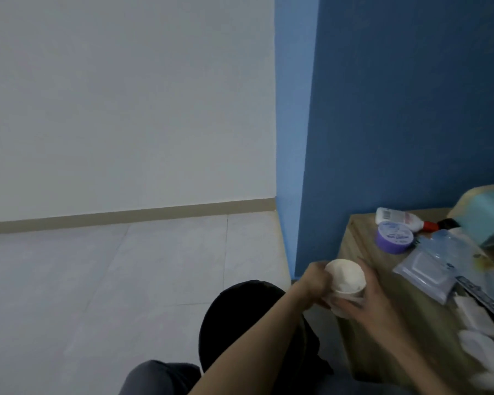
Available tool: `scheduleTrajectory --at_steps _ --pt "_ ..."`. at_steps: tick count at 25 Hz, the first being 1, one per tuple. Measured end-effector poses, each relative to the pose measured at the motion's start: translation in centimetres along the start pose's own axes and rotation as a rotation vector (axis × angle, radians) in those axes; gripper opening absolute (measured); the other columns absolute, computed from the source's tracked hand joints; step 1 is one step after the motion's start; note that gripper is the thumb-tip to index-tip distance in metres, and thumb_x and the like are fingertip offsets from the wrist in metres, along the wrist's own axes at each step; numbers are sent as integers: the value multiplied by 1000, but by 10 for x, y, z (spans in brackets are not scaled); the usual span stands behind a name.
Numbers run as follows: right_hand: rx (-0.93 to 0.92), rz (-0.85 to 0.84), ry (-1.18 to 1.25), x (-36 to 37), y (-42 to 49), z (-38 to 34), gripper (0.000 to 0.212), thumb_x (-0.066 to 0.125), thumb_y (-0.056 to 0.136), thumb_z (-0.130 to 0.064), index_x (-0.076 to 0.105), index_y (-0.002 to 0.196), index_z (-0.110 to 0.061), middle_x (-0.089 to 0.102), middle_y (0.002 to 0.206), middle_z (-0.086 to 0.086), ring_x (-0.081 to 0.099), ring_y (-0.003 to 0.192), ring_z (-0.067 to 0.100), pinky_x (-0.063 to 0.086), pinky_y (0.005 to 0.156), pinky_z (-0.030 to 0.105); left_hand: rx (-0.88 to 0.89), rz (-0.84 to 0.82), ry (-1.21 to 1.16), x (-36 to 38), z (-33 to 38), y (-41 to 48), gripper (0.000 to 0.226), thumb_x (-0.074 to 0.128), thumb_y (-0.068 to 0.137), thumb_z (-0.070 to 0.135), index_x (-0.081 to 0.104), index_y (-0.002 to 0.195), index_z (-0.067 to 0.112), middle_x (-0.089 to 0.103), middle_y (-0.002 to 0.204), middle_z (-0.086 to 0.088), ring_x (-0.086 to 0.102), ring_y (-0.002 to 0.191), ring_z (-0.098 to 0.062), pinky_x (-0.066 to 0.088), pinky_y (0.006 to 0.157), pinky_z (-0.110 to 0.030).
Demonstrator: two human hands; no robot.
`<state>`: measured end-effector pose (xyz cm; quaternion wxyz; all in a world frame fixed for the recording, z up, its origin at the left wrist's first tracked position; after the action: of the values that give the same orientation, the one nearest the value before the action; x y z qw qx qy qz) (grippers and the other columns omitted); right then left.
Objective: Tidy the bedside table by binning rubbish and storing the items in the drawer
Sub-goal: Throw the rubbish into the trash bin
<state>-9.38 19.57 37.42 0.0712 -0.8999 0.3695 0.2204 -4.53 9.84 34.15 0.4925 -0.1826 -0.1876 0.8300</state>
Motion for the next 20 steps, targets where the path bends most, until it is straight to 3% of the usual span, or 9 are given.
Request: scheduleTrajectory --at_steps 1,2,4,6,8,10,14,17,20 --pt "70 -175 -45 18 -2 9 83 81 66 -12 33 133 -20 44 122 -1 41 113 14 36 91 29 12 75 13 -18 -8 -3 44 39 86 6 53 127 0 59 116 -24 61 99 -41 49 41 -24" --pt "91 -221 -2 30 -4 22 92 80 67 -9 23 139 -21 41 126 -1 40 116 15 36 96 31 6 134 28 -36 -18 -6 43 41 83 7 55 123 -3 61 115 -24 59 108 -41 50 50 -26" --pt "257 -189 2 62 0 50 103 80 65 -6 15 145 -13 37 141 9 39 127 26 36 104 43 -53 272 58 -81 -60 -10 43 42 79 12 58 115 -7 62 117 -25 57 114 -37 50 77 -33" --pt "452 -220 -5 95 -7 79 96 76 71 -6 15 145 -9 31 148 19 35 132 35 32 107 46 -177 374 17 -117 -108 -16 49 42 74 21 60 114 -1 62 118 -23 58 113 -37 51 90 -44" --pt "621 -256 -57 122 -19 117 81 67 80 -9 18 145 -5 29 149 21 33 133 37 32 105 42 -321 439 -44 -140 -155 -23 38 46 84 18 58 117 6 59 119 -20 56 111 -41 53 84 -57" --pt "693 -312 -113 139 -30 143 74 62 84 -10 20 144 -4 34 146 22 38 129 39 36 102 41 -443 471 -114 -150 -188 -32 33 44 91 14 53 123 7 54 124 -20 53 112 -44 54 75 -61" --pt "764 -431 -124 177 -43 174 71 60 85 -13 23 144 -7 44 140 20 46 123 36 39 101 39 -612 514 -277 -150 -234 -37 39 37 96 12 41 135 9 41 136 -22 43 120 -48 50 81 -64" --pt "785 -424 -102 190 -40 187 77 62 82 -16 19 146 -9 44 141 18 46 124 35 39 104 43 -608 505 -402 -147 -255 -28 40 37 95 13 40 133 5 46 128 -20 46 119 -44 50 86 -59" --pt "794 -385 -139 189 -40 194 75 63 81 -15 23 144 -8 46 140 18 47 123 35 40 102 40 -562 446 -526 -142 -263 -20 46 42 96 29 37 136 9 47 126 -16 48 112 -33 47 83 -47"
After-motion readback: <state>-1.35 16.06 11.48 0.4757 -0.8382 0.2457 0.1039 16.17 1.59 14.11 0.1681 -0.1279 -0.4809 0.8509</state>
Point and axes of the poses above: each hand's wrist, its own y-axis towards the middle knuckle, its own x-axis out of the palm, z = x × y, the point moved 8 cm from there along y, towards the middle knuckle
